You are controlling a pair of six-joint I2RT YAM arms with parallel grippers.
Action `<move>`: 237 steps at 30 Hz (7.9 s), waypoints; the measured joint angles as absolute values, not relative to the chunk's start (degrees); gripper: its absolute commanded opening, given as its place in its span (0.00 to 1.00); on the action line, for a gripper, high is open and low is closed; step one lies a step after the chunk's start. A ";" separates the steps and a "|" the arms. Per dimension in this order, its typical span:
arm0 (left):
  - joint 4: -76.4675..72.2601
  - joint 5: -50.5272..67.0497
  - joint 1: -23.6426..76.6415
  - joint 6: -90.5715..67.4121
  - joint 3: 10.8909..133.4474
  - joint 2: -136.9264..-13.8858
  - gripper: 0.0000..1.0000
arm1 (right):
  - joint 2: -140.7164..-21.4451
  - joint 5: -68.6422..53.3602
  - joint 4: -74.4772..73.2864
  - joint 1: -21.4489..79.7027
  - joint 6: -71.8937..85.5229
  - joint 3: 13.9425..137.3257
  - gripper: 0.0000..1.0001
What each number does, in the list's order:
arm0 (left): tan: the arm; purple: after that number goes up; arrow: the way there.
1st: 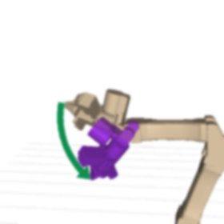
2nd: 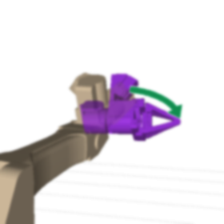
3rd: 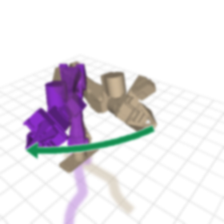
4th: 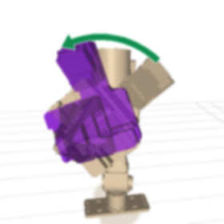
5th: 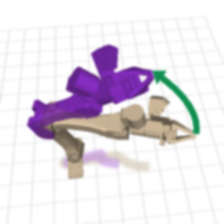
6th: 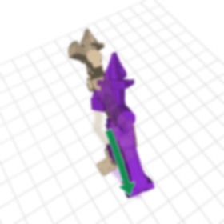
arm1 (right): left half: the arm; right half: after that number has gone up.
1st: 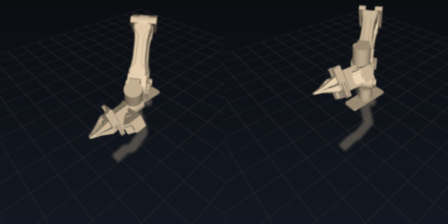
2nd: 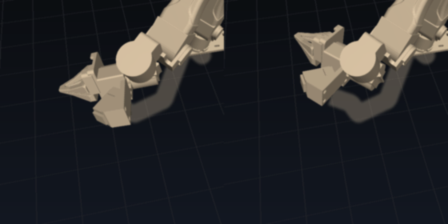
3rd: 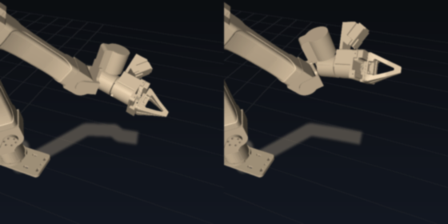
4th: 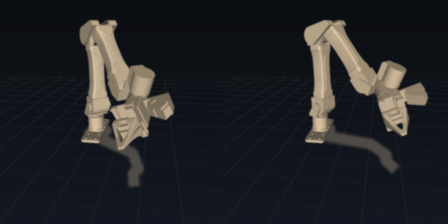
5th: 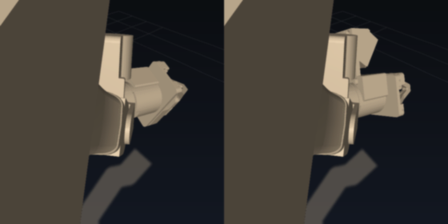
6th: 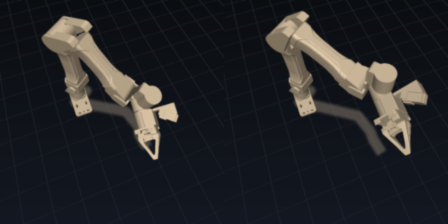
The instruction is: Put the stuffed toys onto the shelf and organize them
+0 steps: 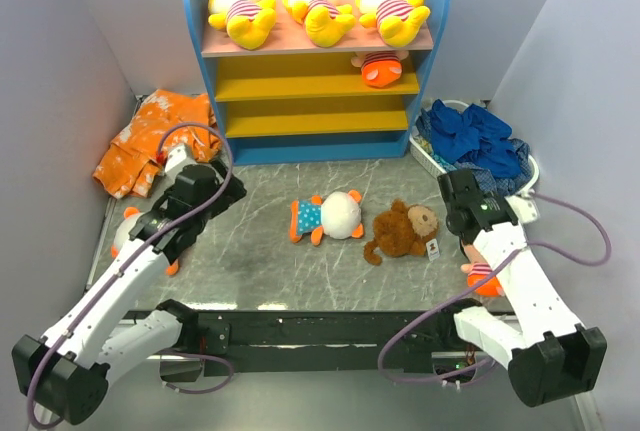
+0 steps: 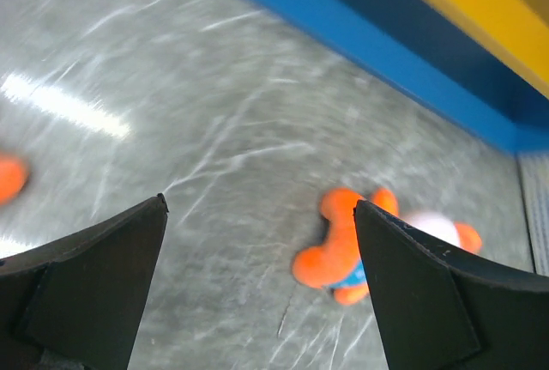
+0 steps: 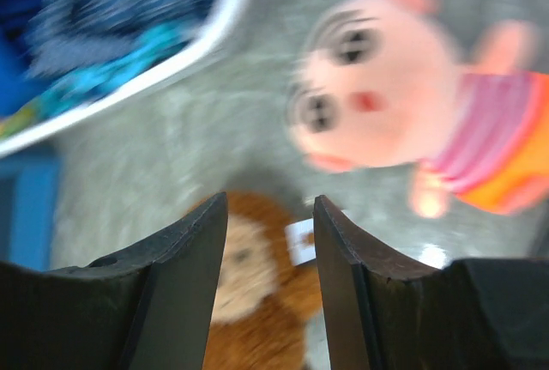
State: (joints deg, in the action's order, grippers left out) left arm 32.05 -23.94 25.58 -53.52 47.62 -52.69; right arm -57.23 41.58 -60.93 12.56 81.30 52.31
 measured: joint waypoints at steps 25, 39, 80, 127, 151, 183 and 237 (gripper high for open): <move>19.88 -14.52 25.58 -27.59 43.97 -44.88 0.96 | -59.31 41.12 -57.12 -5.52 89.69 31.86 0.14; 19.46 -14.96 25.58 -27.14 43.33 -43.33 0.96 | -49.17 41.12 -55.77 -5.30 83.44 33.85 0.00; 3.95 7.73 25.58 -44.21 41.78 -41.30 0.96 | -69.65 36.93 -37.93 61.19 102.87 65.78 0.00; 4.32 40.64 21.89 -48.18 49.91 -51.05 0.01 | -42.26 0.78 19.90 64.36 -28.34 28.86 0.73; 10.61 49.78 19.31 -58.54 54.15 -50.04 0.01 | -41.89 5.37 6.87 79.31 -61.43 35.46 0.56; 24.08 -19.07 17.76 -30.83 62.35 -34.30 0.97 | -82.19 3.81 0.01 54.30 -70.50 77.34 0.00; 15.81 -33.28 19.77 -27.00 44.82 -24.95 0.96 | -122.37 0.58 -1.72 45.87 -78.74 120.07 0.46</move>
